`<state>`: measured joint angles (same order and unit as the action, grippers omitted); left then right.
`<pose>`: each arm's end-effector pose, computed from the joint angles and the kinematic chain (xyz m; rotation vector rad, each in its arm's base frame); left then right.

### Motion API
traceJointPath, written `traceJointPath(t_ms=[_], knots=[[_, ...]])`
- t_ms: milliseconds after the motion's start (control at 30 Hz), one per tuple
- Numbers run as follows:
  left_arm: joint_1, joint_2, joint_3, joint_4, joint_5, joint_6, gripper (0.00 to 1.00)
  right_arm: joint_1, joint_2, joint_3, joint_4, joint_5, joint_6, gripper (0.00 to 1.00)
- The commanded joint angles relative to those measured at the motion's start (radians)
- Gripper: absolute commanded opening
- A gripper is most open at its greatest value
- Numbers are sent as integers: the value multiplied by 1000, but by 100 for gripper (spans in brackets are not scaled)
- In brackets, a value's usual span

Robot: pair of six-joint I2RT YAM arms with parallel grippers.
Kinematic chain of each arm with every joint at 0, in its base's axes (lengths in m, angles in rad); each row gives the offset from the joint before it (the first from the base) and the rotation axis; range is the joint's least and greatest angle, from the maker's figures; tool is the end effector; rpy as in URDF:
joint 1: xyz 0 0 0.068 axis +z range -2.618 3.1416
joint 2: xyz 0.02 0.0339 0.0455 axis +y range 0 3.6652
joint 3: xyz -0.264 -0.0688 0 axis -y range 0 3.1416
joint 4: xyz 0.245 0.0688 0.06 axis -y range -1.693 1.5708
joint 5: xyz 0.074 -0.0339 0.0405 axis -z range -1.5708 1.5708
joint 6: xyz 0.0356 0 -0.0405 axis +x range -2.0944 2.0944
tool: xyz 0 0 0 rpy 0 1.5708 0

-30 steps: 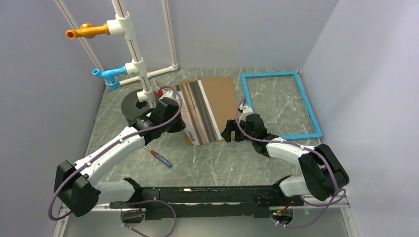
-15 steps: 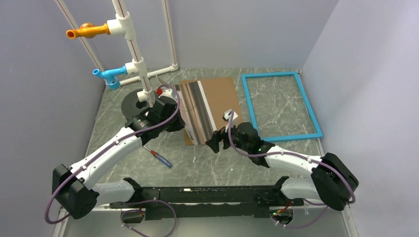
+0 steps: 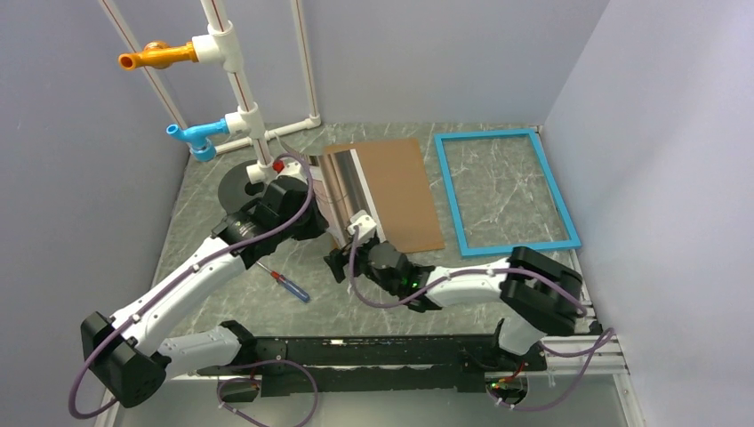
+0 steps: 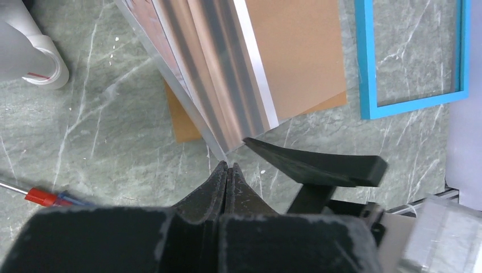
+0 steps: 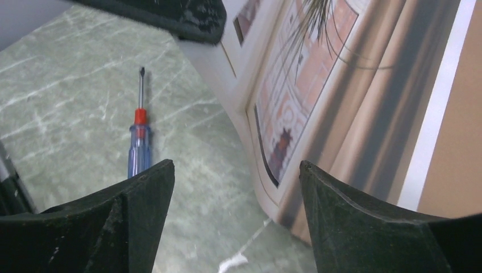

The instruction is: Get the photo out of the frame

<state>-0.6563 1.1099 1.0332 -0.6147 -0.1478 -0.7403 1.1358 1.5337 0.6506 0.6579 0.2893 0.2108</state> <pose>0.1899 -0.1396 0.3214 -0.1779 2.3119 -0.5694 0.1430 0.2836 0.2019 -0.6264 1.7325 0.7009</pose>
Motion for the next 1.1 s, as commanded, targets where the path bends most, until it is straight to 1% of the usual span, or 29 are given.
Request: traceJointPath(t_ms=[0,67,133,200,267,367,400,433,467,600,667,733,833,933,1067], knots=[[-5,-61,18,6,0,14,0,51,102,126,144,197,-57,79],[-6,-72,22,3,8,12,0,67,145,170,147,261,-65,72],[-6,-86,23,0,14,11,0,75,179,216,120,306,-61,63],[-5,-100,25,-5,19,10,0,80,192,245,100,342,-46,45],[-5,-113,26,-10,27,13,0,82,190,253,100,356,-32,31],[-6,-148,24,4,48,16,0,82,171,267,82,334,-10,14],[-5,-161,23,11,63,18,3,82,164,276,65,322,3,8],[-5,-179,22,16,77,18,13,81,154,288,45,310,17,1],[-5,-197,20,22,87,14,24,82,142,298,26,301,31,0],[-5,-298,2,51,132,2,53,82,82,326,-40,295,97,0],[-5,-352,-10,64,147,2,66,82,43,334,-74,307,129,0],[-6,-413,-26,95,183,5,76,80,2,334,-89,308,151,0],[-5,-506,-58,159,257,1,83,77,-57,351,-141,329,196,0],[-5,-555,-80,198,317,-5,85,66,-114,367,-181,347,231,0],[-6,-578,-84,157,320,-4,87,19,-190,408,-262,382,221,0]])
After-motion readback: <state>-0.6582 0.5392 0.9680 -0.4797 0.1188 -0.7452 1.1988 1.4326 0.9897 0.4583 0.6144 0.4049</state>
